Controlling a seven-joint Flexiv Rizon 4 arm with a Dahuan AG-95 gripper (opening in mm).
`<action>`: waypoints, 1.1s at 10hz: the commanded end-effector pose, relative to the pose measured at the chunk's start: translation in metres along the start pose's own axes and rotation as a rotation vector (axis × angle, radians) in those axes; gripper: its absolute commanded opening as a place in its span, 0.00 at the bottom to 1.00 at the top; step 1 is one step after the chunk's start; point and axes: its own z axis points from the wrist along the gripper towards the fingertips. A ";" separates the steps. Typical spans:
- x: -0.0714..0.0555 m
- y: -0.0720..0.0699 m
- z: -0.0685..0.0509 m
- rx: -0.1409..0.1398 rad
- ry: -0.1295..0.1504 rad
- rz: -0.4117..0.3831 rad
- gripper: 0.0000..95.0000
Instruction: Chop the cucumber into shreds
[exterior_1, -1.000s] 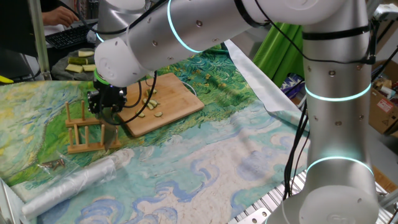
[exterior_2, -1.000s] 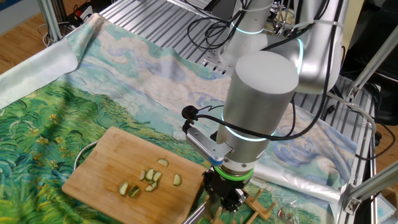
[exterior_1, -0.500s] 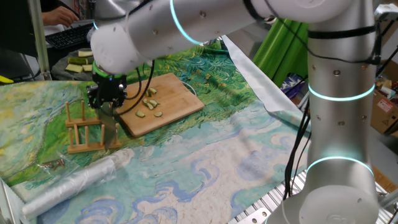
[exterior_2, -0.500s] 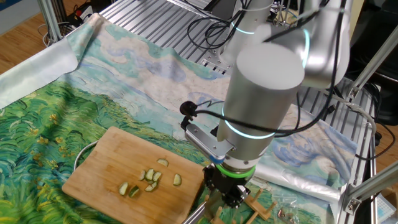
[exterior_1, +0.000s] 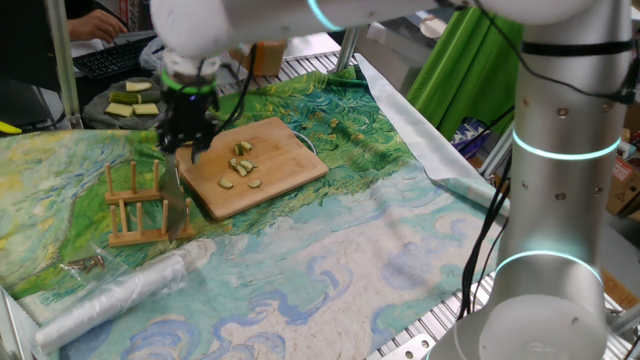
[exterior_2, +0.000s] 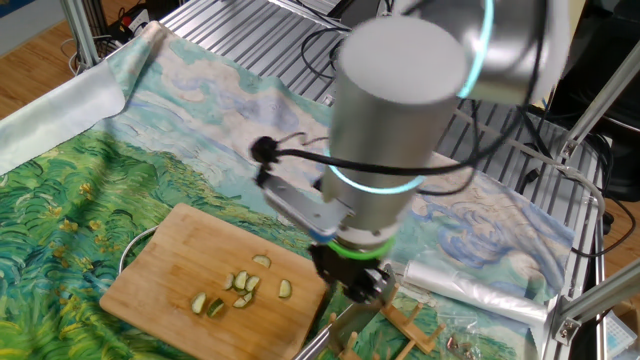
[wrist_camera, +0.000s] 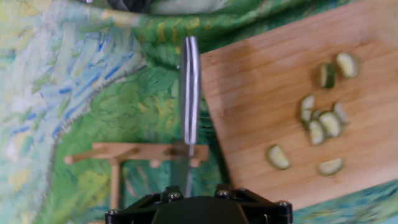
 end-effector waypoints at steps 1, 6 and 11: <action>-0.009 -0.034 -0.003 -0.005 -0.023 -0.133 0.20; -0.030 -0.065 -0.002 -0.012 -0.032 -0.201 0.20; -0.039 -0.070 0.006 -0.003 -0.030 -0.188 0.20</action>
